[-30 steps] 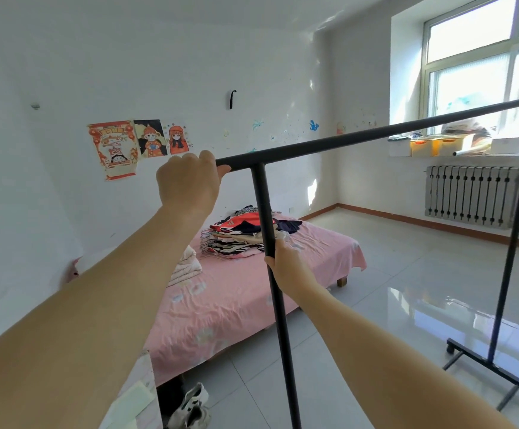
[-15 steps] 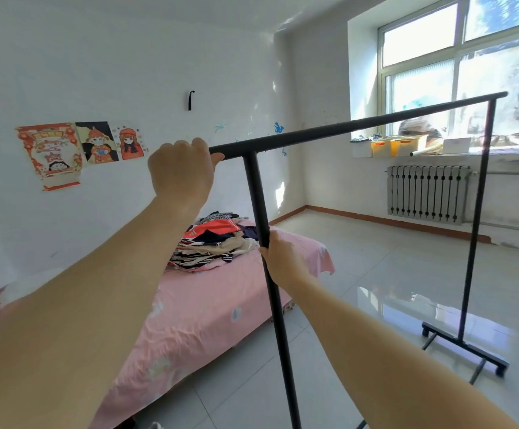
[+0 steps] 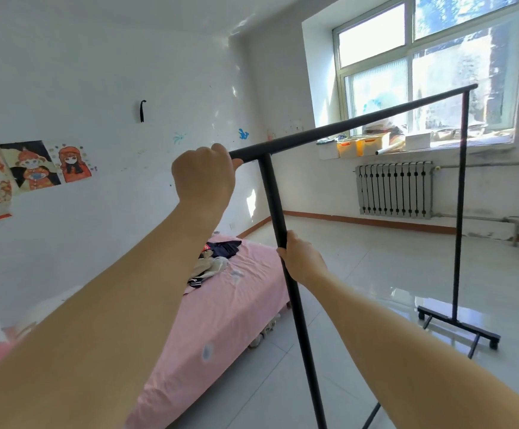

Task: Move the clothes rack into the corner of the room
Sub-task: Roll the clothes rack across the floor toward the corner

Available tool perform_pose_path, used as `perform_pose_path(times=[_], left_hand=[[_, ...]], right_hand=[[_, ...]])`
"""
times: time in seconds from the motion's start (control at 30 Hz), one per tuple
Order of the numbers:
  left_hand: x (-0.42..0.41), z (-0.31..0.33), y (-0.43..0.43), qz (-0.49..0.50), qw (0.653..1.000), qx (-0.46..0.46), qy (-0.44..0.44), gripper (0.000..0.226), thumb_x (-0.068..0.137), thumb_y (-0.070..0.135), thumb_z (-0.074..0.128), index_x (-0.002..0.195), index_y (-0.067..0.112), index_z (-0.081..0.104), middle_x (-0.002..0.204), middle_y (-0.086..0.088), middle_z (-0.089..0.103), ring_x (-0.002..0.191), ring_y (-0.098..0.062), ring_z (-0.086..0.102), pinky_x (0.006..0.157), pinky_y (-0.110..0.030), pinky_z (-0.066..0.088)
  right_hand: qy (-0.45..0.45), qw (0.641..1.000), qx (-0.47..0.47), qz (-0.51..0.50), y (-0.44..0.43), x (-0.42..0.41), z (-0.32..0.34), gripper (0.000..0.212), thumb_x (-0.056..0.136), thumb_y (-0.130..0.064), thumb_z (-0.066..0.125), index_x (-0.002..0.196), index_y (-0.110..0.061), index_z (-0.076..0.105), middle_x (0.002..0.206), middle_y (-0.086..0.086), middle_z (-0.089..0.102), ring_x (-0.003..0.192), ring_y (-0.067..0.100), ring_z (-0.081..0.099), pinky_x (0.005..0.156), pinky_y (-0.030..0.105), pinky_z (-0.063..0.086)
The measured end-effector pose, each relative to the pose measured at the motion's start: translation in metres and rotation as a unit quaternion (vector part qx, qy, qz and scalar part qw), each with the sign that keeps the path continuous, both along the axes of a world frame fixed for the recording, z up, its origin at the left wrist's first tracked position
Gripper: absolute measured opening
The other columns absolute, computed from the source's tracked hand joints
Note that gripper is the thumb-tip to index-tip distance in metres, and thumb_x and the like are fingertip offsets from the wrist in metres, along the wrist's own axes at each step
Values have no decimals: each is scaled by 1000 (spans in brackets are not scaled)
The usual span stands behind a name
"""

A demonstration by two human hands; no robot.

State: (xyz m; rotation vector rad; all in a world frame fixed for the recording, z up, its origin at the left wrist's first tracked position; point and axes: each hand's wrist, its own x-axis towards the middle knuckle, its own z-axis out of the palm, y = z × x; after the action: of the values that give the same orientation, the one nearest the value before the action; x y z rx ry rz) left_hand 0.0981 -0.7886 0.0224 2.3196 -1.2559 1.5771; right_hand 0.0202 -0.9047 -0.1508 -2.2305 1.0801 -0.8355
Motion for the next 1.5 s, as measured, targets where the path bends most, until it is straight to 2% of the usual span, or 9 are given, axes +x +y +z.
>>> perform_pose_path(times=[0.07, 0.2, 0.47, 0.67, 0.87, 1.03, 1.23, 1.37, 1.5], left_hand=[[5, 0, -27, 2, 1000, 3, -10, 49, 95, 49, 34, 81, 5, 50, 50, -2, 29, 41, -19, 30, 43, -24, 13], [9, -1, -81, 5, 1000, 4, -16, 47, 95, 48, 34, 78, 6, 47, 48, -3, 30, 42, -22, 36, 43, -22, 15], [-3, -1, -194, -8, 1000, -16, -9, 48, 92, 49, 37, 70, 7, 37, 47, -1, 27, 38, -16, 22, 44, -22, 13], [-3, 1, -277, 6, 1000, -15, -7, 46, 92, 49, 39, 70, 9, 37, 48, -1, 28, 42, -22, 35, 43, -22, 16], [8, 0, -355, -3, 1000, -14, -8, 46, 92, 48, 39, 69, 8, 35, 47, 0, 22, 39, -17, 24, 44, -22, 14], [14, -2, -423, -7, 1000, -22, -16, 46, 92, 48, 38, 71, 8, 38, 48, -1, 25, 39, -17, 22, 44, -22, 11], [19, -3, -525, -16, 1000, -20, -11, 46, 92, 51, 36, 74, 9, 40, 49, -1, 26, 41, -18, 29, 44, -22, 11], [18, -2, -598, -29, 1000, -11, -2, 49, 92, 52, 34, 77, 7, 46, 49, -1, 27, 40, -16, 25, 43, -24, 15], [13, -1, -658, -30, 1000, 0, -3, 51, 93, 51, 33, 79, 5, 50, 49, -2, 29, 41, -17, 34, 44, -25, 22]], right_hand=[[-7, 1000, 3, -2, -25, 3, 0, 26, 97, -29, 46, 117, -14, 44, 81, 1, 57, 56, 15, 54, 50, 31, 47], [-11, 1000, 0, 3, -76, 4, -2, 26, 97, -29, 46, 116, -12, 44, 90, 8, 64, 68, 24, 61, 59, 37, 52], [-3, 999, -8, 35, -189, -11, 1, 28, 97, -29, 48, 117, -10, 45, 99, 11, 68, 79, 28, 68, 69, 42, 59], [13, 998, -20, 56, -277, -14, 4, 29, 98, -28, 47, 118, -8, 43, 99, 14, 68, 78, 30, 67, 60, 36, 53], [17, 998, -27, 60, -355, -7, 3, 28, 99, -29, 45, 115, -7, 43, 99, 14, 67, 81, 33, 67, 60, 38, 51], [10, 998, -32, 45, -426, 0, -1, 28, 98, -30, 45, 115, -8, 43, 90, 10, 64, 68, 26, 58, 56, 37, 48], [25, 999, -19, 36, -522, 1, 3, 29, 98, -30, 45, 118, -9, 43, 93, 10, 62, 79, 29, 63, 72, 46, 57], [41, 999, -17, 18, -591, -3, 5, 37, 98, -31, 44, 128, -9, 39, 102, 13, 65, 88, 33, 65, 73, 45, 57], [28, 1000, 1, 6, -649, -6, 5, 32, 98, -29, 44, 123, -10, 41, 97, 13, 65, 84, 32, 64, 72, 48, 57]])
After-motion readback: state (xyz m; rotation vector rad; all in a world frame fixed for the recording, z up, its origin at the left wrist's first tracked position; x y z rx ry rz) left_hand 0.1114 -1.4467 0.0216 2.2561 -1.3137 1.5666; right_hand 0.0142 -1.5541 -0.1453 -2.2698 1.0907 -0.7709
